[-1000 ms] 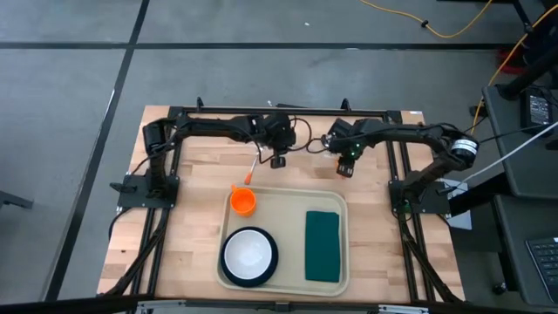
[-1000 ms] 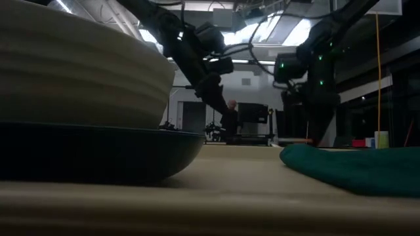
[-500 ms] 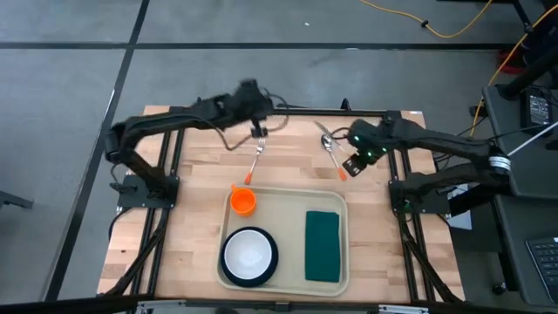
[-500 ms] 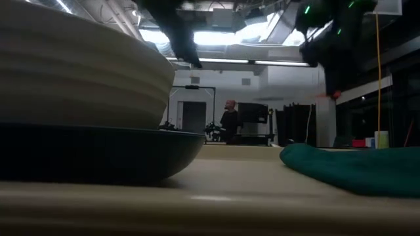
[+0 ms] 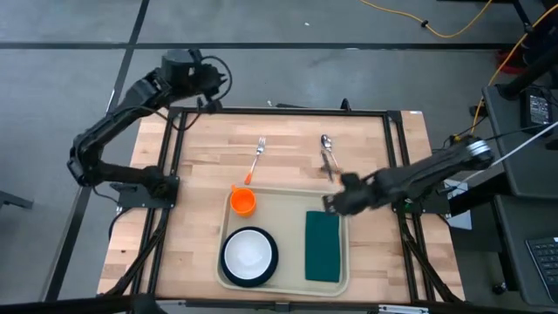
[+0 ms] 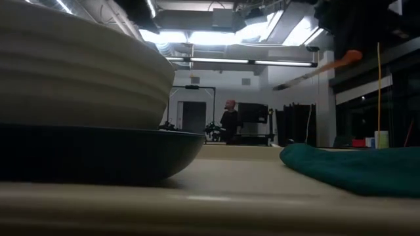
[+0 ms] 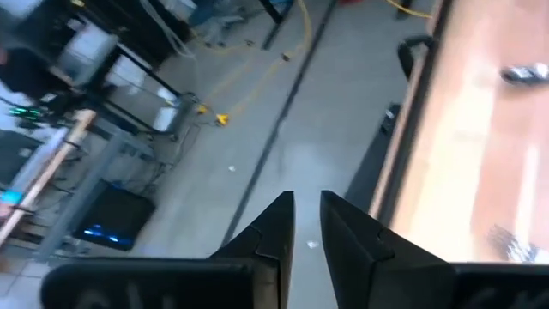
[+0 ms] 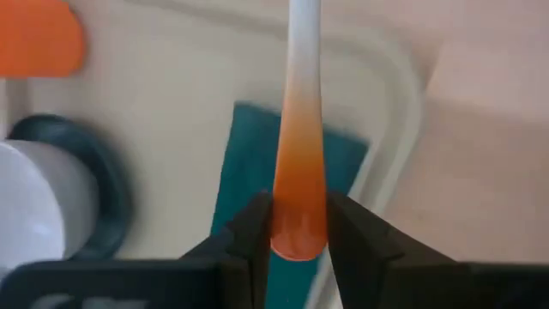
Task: Set up tray
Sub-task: Put the knife on the napkin
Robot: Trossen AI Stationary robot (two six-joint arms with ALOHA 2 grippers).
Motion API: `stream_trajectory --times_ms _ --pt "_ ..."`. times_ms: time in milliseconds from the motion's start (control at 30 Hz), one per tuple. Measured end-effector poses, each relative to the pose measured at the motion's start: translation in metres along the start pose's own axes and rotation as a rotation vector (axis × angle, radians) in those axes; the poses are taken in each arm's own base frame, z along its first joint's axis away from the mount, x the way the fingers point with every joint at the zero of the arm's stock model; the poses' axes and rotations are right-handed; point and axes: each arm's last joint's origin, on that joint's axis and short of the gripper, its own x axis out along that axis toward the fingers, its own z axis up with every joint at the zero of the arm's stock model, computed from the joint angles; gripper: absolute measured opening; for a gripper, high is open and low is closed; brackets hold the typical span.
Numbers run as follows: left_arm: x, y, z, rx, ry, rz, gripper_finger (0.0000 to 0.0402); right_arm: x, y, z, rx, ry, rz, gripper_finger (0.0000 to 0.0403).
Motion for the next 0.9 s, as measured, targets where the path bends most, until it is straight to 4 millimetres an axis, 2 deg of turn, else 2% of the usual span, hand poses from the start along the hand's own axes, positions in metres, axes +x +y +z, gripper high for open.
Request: stream_trajectory --times_ms 133,333,533,700,900 --pt "-0.007 0.000 -0.011 0.003 -0.007 -0.038 0.0052 0.029 0.032 -0.034 0.070 0.017 -0.075 0.0095" --pt "-0.013 -0.005 -0.007 -0.046 -0.061 -0.070 0.0052 0.055 0.083 -0.086 0.131 0.053 -0.072 0.0095" --pt "-0.015 -0.021 0.000 -0.039 -0.084 -0.175 0.0047 0.078 0.105 -0.127 0.141 0.120 -0.173 0.0095" --pt "-0.015 -0.030 0.000 -0.018 -0.063 -0.229 0.0042 0.088 0.110 -0.144 0.140 0.170 -0.263 0.0095" --pt "-0.016 -0.033 -0.002 -0.012 -0.034 -0.252 0.0039 0.076 0.120 -0.140 0.116 0.097 -0.227 0.0095"
